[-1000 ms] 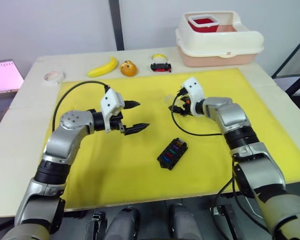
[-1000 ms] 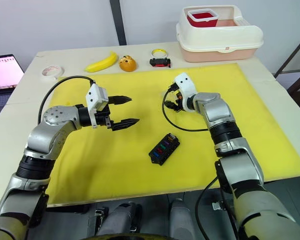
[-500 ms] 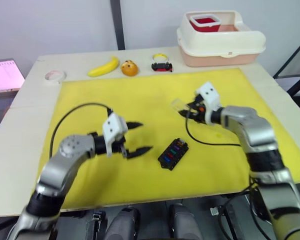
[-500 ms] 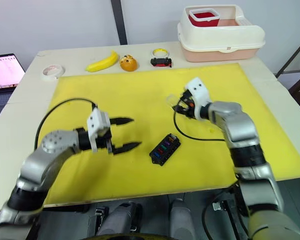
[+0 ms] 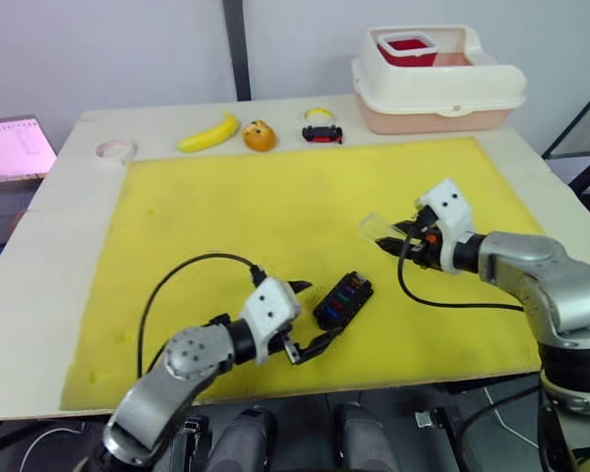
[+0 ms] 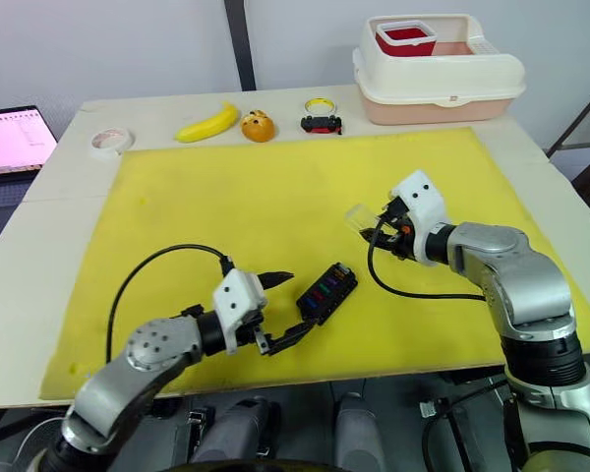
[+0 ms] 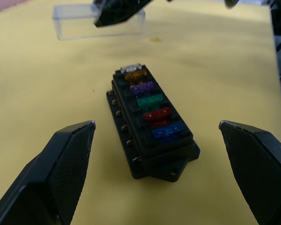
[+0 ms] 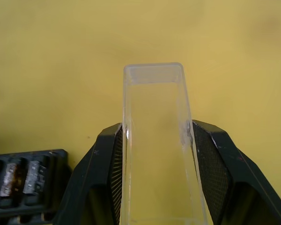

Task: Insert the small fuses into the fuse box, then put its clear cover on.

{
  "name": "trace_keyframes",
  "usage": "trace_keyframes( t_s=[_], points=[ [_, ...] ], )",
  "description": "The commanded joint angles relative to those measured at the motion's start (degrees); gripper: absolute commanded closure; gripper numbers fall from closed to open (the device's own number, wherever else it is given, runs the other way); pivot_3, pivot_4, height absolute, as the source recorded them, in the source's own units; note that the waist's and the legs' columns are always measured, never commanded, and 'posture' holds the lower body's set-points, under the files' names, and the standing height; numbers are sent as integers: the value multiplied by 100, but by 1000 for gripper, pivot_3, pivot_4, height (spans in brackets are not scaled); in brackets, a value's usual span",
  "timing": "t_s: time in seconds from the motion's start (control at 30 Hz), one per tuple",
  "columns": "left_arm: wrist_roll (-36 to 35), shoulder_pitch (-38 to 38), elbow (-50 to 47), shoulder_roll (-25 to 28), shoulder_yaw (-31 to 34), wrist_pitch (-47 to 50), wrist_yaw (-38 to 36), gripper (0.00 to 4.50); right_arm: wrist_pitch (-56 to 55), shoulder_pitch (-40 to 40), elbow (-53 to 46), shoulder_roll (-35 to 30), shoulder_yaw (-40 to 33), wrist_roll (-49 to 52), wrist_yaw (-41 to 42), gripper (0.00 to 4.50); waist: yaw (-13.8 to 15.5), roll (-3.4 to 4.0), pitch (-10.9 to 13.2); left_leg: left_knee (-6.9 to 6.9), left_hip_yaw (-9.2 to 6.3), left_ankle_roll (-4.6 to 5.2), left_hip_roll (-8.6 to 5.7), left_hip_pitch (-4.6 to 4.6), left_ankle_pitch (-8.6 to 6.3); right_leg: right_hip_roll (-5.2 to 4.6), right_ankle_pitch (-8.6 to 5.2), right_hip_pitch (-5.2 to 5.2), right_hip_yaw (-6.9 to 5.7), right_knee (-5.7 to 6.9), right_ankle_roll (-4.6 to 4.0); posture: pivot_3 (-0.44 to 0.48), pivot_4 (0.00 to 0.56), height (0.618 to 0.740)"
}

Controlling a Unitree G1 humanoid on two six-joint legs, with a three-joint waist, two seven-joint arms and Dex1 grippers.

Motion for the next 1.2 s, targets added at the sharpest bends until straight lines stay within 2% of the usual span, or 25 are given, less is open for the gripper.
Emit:
trace_keyframes(
  t_s=[0.03,0.2,0.6,0.73,0.8,0.97,1.07,1.2],
  points=[
    [233,-72,52,-91,-241,-104,130,0,69,-88,-206,-78,-213,155,-42,2854,13,0,0,0,1,0,0,0,0,0,0,0,0,0,0,0,150,740],
    [575,-90,246,-184,-462,-58,355,0,153,-188,-156,-134,-266,254,-78,2854,10,0,0,2,2,1,0,0,0,0,0,1,0,0,0,0,150,740],
    [746,-269,867,-559,-726,155,418,0,254,-139,-292,-229,-342,426,-158,2854,19,0,0,2,1,7,0,0,-4,-1,0,2,-1,1,0,0,150,740],
    [752,-376,1053,-606,-708,34,341,1836,246,-67,-355,-288,-354,464,-171,2854,24,1,-1,4,1,8,0,0,-5,-1,0,4,-2,1,0,0,150,740],
    [735,-487,1148,-604,-663,-32,248,1958,242,-21,-401,-308,-358,485,-181,2854,26,1,-1,4,1,8,0,0,-4,-1,0,4,-2,1,0,0,150,740],
    [445,-928,1361,-251,-405,-247,-479,1958,161,102,-598,-396,-355,607,-112,2854,18,2,-2,6,0,9,0,0,-5,-1,0,6,-3,1,0,0,150,740],
    [73,-1461,1834,259,-106,-553,-1462,1958,-19,109,-765,-504,-454,863,212,2854,8,2,-2,6,-1,4,2,0,-2,0,0,4,-6,2,0,0,150,740],
    [-95,-2248,2949,712,-73,-1354,-2712,1958,-409,23,-718,-719,-445,1164,832,2854,-2,2,-2,5,-2,3,3,0,-2,2,0,3,-9,0,0,0,150,740]
  ],
)
